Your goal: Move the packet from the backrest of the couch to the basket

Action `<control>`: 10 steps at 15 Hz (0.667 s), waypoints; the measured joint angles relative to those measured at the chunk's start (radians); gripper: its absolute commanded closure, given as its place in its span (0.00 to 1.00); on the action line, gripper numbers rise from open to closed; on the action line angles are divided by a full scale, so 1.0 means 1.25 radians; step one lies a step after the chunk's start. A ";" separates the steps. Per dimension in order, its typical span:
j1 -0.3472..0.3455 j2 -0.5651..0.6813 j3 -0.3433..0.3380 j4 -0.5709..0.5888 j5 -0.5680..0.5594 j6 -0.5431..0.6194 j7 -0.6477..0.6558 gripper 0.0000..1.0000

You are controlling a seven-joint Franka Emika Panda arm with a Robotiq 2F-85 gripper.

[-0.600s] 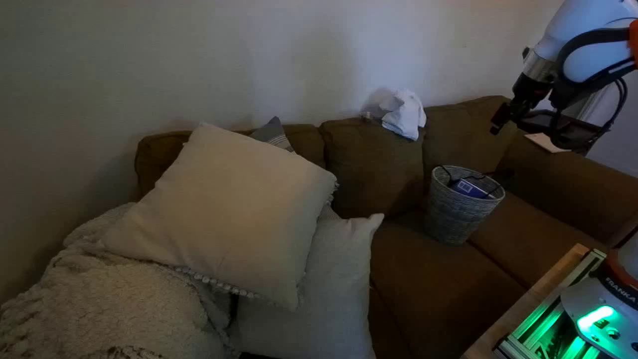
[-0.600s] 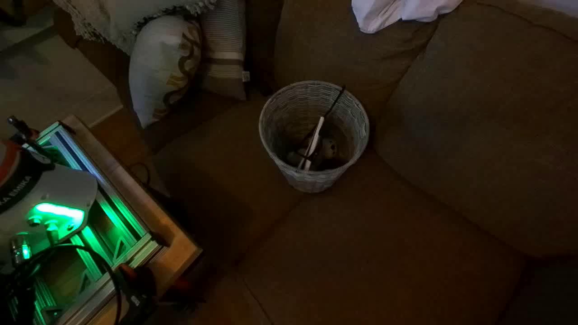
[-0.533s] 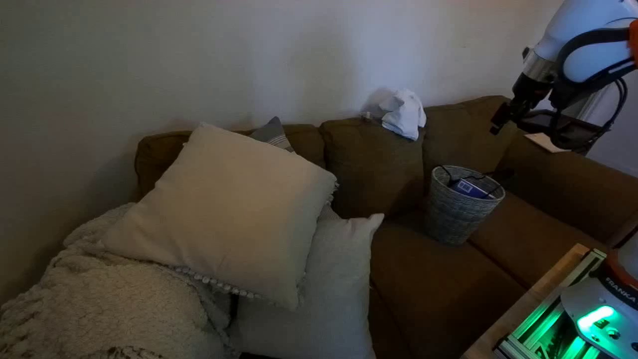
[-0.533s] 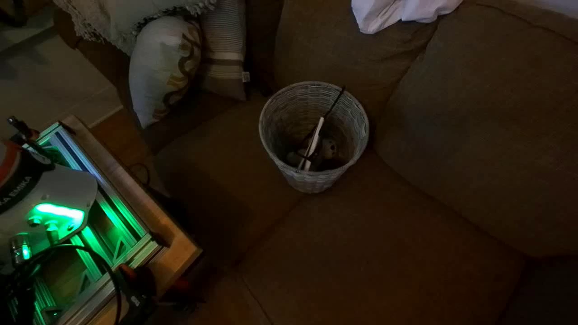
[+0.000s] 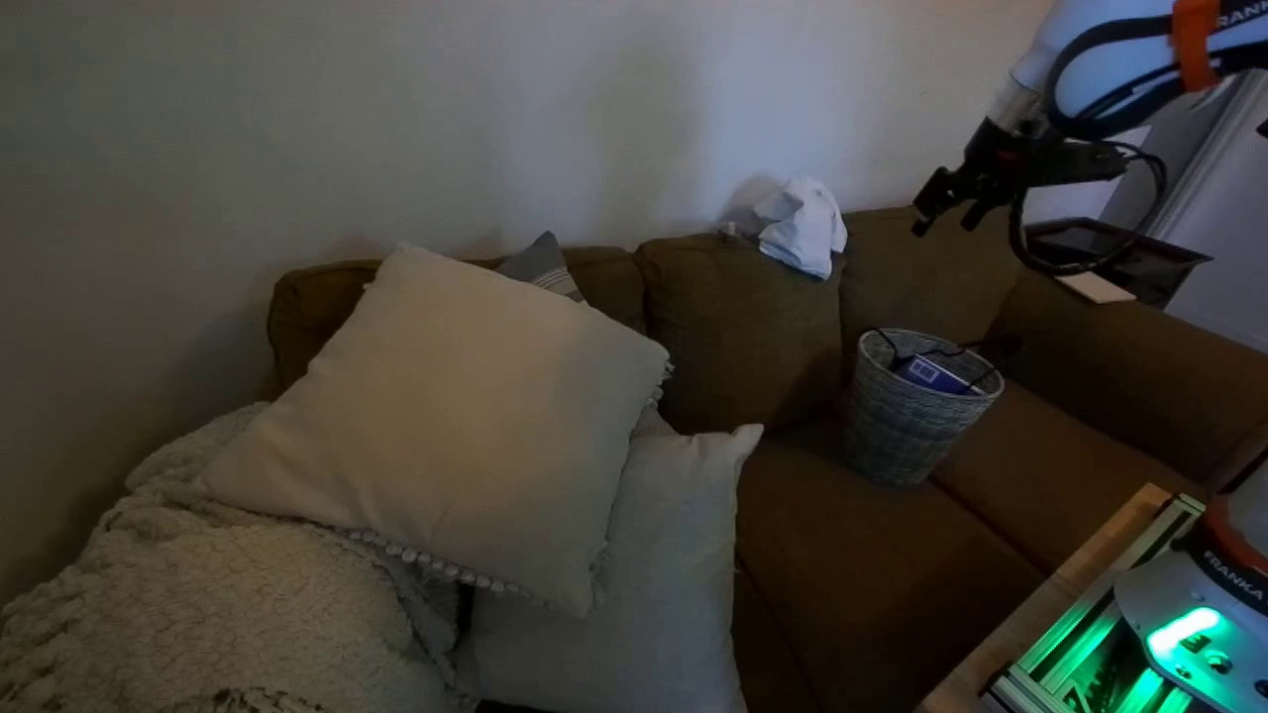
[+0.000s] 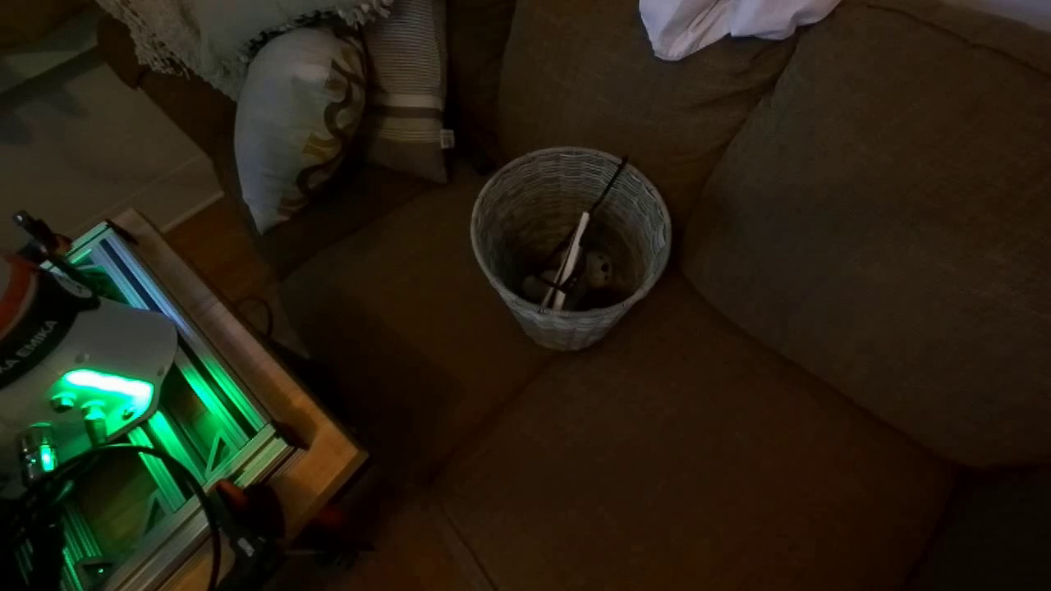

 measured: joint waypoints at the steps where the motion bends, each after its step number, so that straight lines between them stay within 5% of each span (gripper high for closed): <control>1: 0.019 0.047 -0.002 0.041 0.041 0.004 -0.002 0.00; 4: 0.075 0.192 -0.016 0.186 0.161 0.003 -0.035 0.00; 10: 0.076 0.425 -0.025 0.495 0.159 0.030 0.049 0.00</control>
